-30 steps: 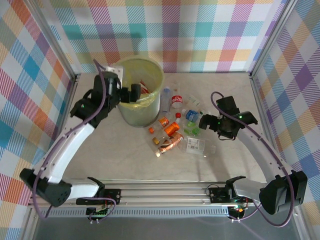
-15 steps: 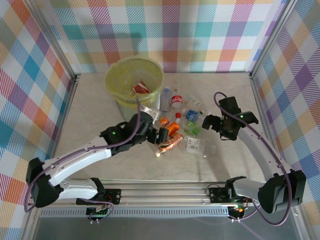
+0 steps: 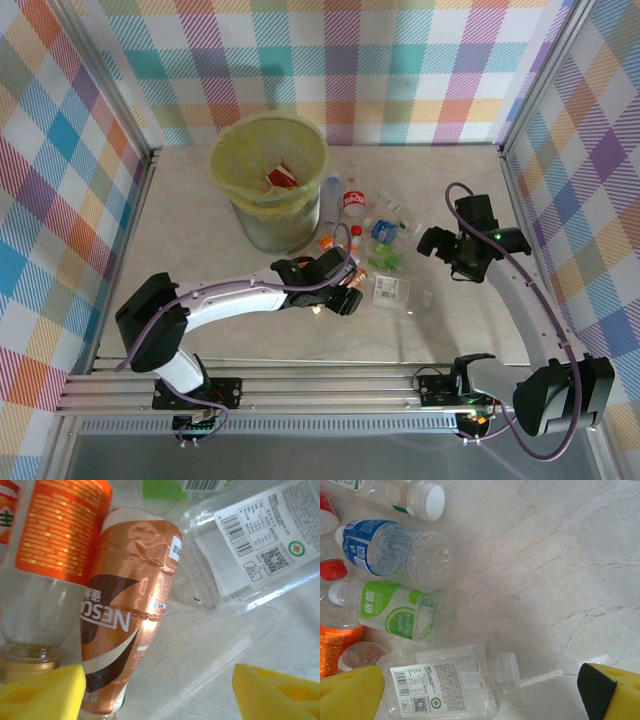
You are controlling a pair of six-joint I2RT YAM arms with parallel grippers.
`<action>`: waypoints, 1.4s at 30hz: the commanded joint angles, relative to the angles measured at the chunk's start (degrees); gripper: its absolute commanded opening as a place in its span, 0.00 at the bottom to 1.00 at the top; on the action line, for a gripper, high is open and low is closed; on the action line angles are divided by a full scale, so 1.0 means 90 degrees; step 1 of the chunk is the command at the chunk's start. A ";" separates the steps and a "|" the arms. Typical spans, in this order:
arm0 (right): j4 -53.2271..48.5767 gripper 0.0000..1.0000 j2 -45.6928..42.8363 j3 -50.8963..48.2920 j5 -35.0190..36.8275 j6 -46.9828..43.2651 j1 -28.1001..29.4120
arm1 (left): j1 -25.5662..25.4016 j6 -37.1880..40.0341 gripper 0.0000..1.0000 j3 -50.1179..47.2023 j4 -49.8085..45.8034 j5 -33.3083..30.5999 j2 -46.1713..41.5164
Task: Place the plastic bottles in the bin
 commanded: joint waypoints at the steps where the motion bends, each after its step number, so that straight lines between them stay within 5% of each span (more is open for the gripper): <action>1: -0.0130 1.00 -0.0066 -0.0068 -0.0043 -0.0015 -0.0058 | -0.0056 0.0272 0.77 0.0361 -0.0170 -0.0137 0.0214; 15: -0.0151 1.00 -0.0044 -0.0017 0.0017 -0.0107 -0.0091 | -0.0056 0.0452 0.72 0.0783 -0.0482 -0.1024 0.1031; 37: -0.0155 1.00 -0.0151 -0.0077 0.0032 -0.0116 -0.0104 | -0.0081 0.0434 0.76 0.0863 -0.0435 -0.0790 0.1575; 42: -0.0153 1.00 -0.0176 -0.0047 0.0029 -0.0123 -0.0105 | -0.0085 0.0393 0.69 0.0867 -0.0447 -0.0960 0.1678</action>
